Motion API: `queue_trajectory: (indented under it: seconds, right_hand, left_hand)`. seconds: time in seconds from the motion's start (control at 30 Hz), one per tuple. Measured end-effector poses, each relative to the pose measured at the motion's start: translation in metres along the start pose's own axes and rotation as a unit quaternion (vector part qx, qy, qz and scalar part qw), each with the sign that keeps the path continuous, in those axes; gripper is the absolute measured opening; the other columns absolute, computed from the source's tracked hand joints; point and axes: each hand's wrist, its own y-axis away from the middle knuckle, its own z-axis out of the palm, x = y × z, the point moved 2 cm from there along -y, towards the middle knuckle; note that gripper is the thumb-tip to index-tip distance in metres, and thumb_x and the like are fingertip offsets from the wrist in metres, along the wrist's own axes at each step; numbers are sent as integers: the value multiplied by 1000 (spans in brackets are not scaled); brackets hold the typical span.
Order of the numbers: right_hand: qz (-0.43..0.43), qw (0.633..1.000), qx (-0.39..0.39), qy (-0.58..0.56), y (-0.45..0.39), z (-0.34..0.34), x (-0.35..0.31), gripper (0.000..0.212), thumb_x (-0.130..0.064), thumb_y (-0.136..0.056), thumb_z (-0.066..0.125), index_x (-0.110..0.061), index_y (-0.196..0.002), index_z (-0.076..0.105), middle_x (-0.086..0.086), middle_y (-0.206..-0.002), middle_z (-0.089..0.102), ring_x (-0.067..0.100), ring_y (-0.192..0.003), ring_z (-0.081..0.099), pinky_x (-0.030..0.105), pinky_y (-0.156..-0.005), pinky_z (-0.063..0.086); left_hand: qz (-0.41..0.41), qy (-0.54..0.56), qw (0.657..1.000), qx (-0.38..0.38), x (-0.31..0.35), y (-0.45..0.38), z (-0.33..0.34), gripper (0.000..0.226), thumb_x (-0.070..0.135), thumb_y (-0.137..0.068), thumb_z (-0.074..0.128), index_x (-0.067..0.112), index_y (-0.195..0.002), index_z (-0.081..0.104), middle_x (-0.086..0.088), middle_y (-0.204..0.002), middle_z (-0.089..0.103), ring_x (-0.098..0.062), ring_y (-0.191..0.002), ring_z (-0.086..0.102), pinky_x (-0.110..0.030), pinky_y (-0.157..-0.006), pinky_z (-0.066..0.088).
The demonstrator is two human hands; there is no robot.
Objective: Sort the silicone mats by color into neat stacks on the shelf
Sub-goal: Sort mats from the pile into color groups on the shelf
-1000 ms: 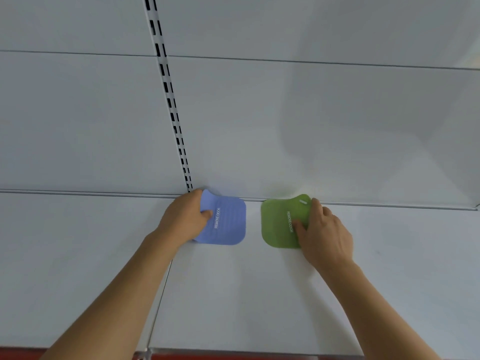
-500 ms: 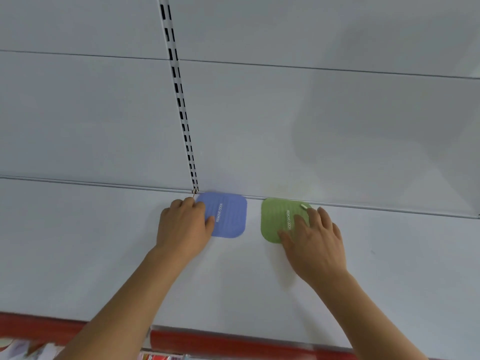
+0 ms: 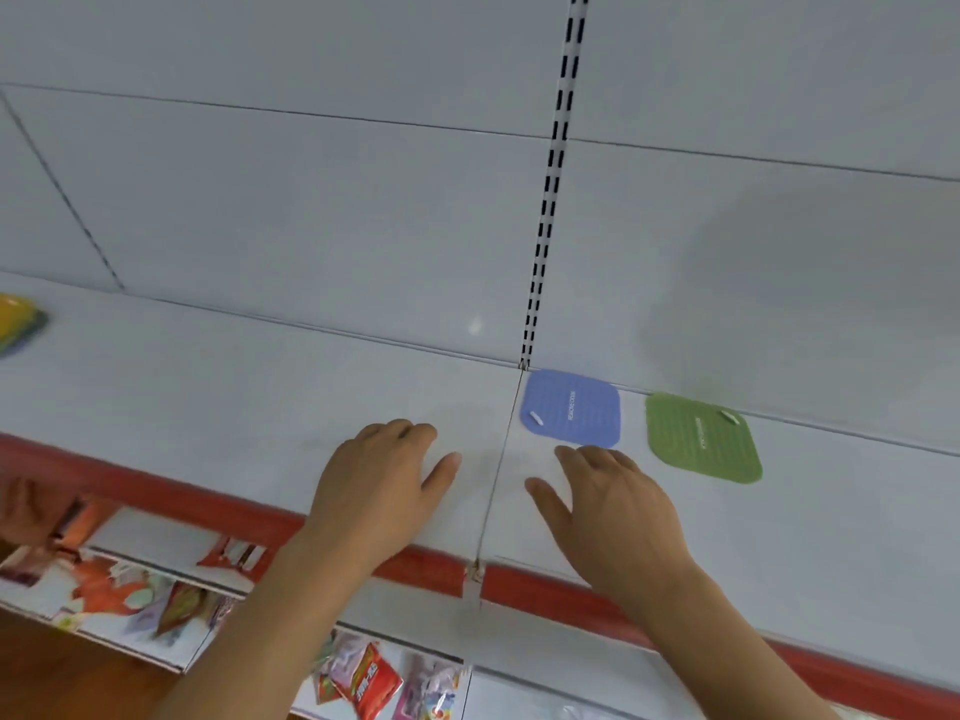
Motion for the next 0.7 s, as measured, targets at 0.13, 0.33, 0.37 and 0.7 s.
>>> queue_trajectory:
  seconds: [0.13,0.33,0.37,0.7]
  right_hand:
    - [-9,1000,6,-20,14,-10,-74,54,-65,-101,33,-25,-122,61,-3,-109,69,21,-106,64,37,-80,54]
    - [-47,997,11,-62,22,-1,-196,49,-59,-99,48,-19,-121,66,2,-108,72,27,-104,65,40,-80,58]
    - [-62,996,13,-62,21,2,-217,45,-56,-98,50,-18,-117,67,2,-104,72,28,-101,65,40,-77,58]
    - [-196,976,53,-74,-41,31,-393,52,-54,-96,46,-14,-119,71,4,-102,74,27,-95,69,39,-74,62]
  left_hand:
    - [-17,23,999,19,-66,45,-32,53,59,-103,42,24,-138,61,6,-129,68,-19,-119,62,-38,-95,55]
    - [-76,9,996,38,-177,115,-68,48,59,-100,46,26,-129,66,6,-120,72,-21,-112,65,-39,-88,57]
    - [-88,13,995,42,-196,125,-72,48,60,-100,45,26,-127,66,5,-119,72,-22,-111,65,-40,-88,57]
    - [-167,15,983,79,-359,154,-97,34,53,-100,53,28,-120,65,11,-110,69,-15,-102,63,-28,-75,50]
